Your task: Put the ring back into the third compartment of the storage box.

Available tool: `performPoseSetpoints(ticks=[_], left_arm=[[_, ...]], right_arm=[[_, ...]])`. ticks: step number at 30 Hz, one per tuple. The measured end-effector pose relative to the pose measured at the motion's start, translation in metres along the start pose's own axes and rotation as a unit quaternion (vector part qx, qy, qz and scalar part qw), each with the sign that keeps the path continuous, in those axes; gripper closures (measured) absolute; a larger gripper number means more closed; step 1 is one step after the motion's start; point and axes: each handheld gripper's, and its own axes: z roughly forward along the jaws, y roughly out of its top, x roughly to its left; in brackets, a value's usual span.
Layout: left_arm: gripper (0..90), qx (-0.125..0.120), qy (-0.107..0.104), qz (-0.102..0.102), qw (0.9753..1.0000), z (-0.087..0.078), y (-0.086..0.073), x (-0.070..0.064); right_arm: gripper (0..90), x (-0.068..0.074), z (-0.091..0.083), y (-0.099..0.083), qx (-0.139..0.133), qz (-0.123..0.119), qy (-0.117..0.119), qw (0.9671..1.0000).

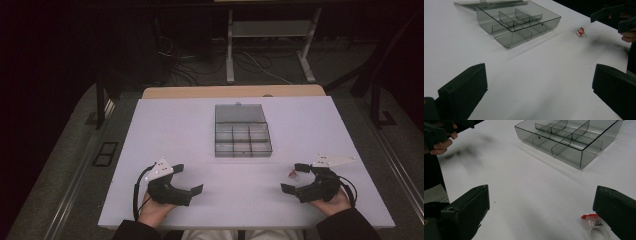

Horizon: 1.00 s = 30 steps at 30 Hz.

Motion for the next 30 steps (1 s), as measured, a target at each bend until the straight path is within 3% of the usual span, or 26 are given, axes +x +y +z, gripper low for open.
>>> performPoseSetpoints(ticks=[15, 22, 30], left_arm=[[0.0, 0.005, -0.001, 0.001, 1.0, 0.002, -0.002, -0.002], [0.0, 0.004, 0.0, 0.002, 1.0, 0.002, -0.003, -0.003], [0.0, -0.002, 0.002, -0.004, 1.0, 0.0, -0.002, -0.001]], right_arm=[[0.6, 0.004, 0.001, 0.004, 0.017, -0.007, 0.001, 0.9998], [0.6, 0.007, 0.001, 0.015, 0.034, -0.024, 0.007, 0.9991], [0.6, 0.004, -0.001, 0.022, 0.053, -0.026, 0.009, 0.9982]])
